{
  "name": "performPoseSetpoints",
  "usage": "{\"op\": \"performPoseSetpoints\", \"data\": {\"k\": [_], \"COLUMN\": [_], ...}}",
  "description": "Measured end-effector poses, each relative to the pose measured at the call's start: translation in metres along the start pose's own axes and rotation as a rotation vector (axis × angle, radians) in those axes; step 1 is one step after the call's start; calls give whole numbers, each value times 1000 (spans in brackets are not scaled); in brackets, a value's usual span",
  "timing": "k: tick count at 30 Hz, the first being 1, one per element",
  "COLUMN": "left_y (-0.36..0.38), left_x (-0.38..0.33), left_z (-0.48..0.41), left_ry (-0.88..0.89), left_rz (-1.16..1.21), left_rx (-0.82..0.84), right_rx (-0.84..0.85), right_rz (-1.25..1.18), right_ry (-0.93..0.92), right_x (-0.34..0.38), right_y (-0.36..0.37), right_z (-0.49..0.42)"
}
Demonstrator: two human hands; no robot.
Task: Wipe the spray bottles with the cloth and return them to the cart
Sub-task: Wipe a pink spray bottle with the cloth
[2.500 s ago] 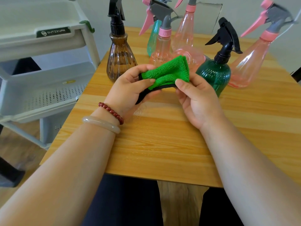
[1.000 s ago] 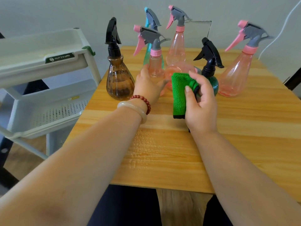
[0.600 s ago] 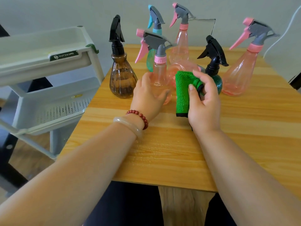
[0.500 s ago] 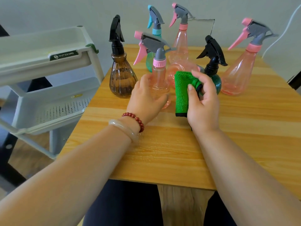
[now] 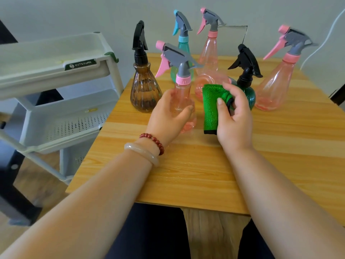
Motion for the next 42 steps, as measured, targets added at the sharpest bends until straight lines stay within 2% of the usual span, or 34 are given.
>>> {"op": "performPoseSetpoints", "data": {"k": [3, 7, 9, 14, 18, 21, 24, 27, 30, 33, 36, 39, 42], "left_y": [-13, -44, -54, -52, -40, -37, -33, -33, -38, -41, -48, -54, -55], "left_x": [-4, -16, -26, -52, -56, -52, -53, -57, -56, -56, -61, -64, -62], "left_z": [6, 8, 5, -18, -28, -32, -29, -24, -16, -5, 1, -2, -3], "left_ry": [-22, 40, 87, 167, 122, 129, 197, 260, 217, 193, 207, 190, 197], "left_rz": [59, 119, 112, -12, -16, 64, 132, 42, 180, 344, 422, 409, 380], "left_rx": [-56, -306, -364, -258, -205, -198, -103, 12, 57, 29, -105, -190, -228], "right_rx": [13, -23, -35, -119, -171, -51, 73, 131, 159, 184, 241, 336, 292], "right_rz": [-18, -42, -61, -49, -118, -99, -81, -60, -48, 12, 104, 230, 299], "right_ry": [-25, -53, -74, -123, -112, -136, -182, -243, -264, -318, -338, -357, -414], "right_x": [13, 33, 44, 67, 78, 93, 104, 109, 107, 112, 115, 113, 114], "right_y": [0, -3, -5, -12, -17, -5, 6, 7, 5, 5, 12, 25, 31], "right_z": [-3, -13, -17, -31, -49, -62, -72, -79, -84, -85, -84, -80, -73]}}
Point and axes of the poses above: each hand's wrist, its own z-axis away from the middle knuckle, its own y-axis out of the palm, x = y × z, the point moved 7 cm from there along -z, towards the middle knuckle, and after that the axes turned 3 degrees about x, right-handed, at the moved point
